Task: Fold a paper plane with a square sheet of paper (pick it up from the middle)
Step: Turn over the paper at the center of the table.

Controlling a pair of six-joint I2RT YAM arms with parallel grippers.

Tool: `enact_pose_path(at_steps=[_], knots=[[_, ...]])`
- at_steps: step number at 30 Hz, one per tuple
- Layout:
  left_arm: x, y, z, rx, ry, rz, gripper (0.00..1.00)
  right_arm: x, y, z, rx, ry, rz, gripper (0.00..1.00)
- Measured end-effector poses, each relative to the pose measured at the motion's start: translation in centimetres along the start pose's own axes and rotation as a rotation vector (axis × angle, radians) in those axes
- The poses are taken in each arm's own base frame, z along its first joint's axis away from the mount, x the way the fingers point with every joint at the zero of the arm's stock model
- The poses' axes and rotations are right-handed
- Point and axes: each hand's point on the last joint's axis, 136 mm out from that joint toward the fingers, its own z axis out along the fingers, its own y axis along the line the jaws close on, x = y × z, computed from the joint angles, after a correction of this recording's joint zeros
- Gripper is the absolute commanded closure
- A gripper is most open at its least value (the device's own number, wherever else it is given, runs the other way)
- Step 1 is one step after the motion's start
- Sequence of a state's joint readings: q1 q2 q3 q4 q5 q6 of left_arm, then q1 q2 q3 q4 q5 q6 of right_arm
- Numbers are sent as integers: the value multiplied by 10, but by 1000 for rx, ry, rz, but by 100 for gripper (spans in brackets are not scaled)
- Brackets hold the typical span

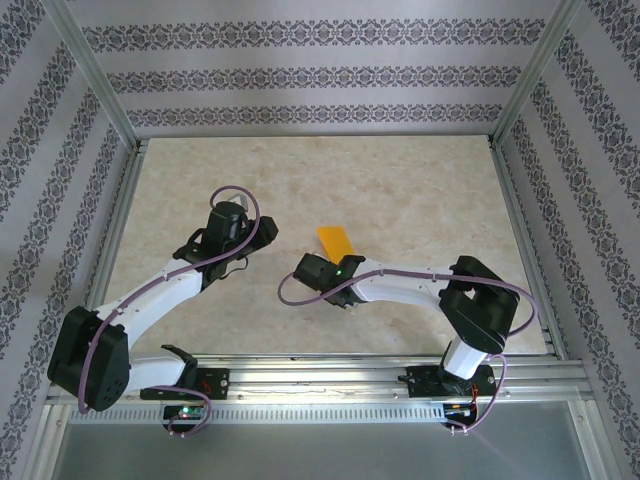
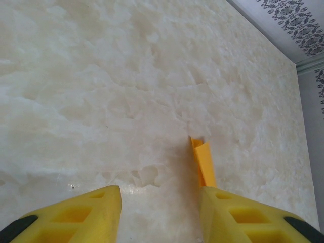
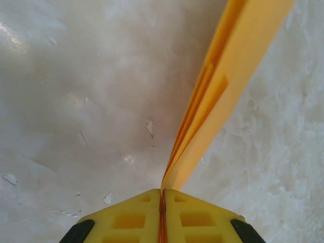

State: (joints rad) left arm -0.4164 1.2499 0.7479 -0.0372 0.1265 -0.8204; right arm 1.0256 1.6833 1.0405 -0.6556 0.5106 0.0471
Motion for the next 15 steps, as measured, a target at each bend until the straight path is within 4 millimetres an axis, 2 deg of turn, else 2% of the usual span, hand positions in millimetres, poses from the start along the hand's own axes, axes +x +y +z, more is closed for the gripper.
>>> enact_pose_path(at_steps=[4,10,12,15], knots=[[0,0,0,1,1,-4,56,-1,-21,-9,47,-30,68,91],[0,-3,2,19,4,-19,55,8,-81,-30,173,-84,203,91],[1,-4,2,24,7,-22,55,12,-90,-33,201,-86,206,91],[2,-3,3,23,10,-25,55,14,-89,-30,206,-72,187,92]])
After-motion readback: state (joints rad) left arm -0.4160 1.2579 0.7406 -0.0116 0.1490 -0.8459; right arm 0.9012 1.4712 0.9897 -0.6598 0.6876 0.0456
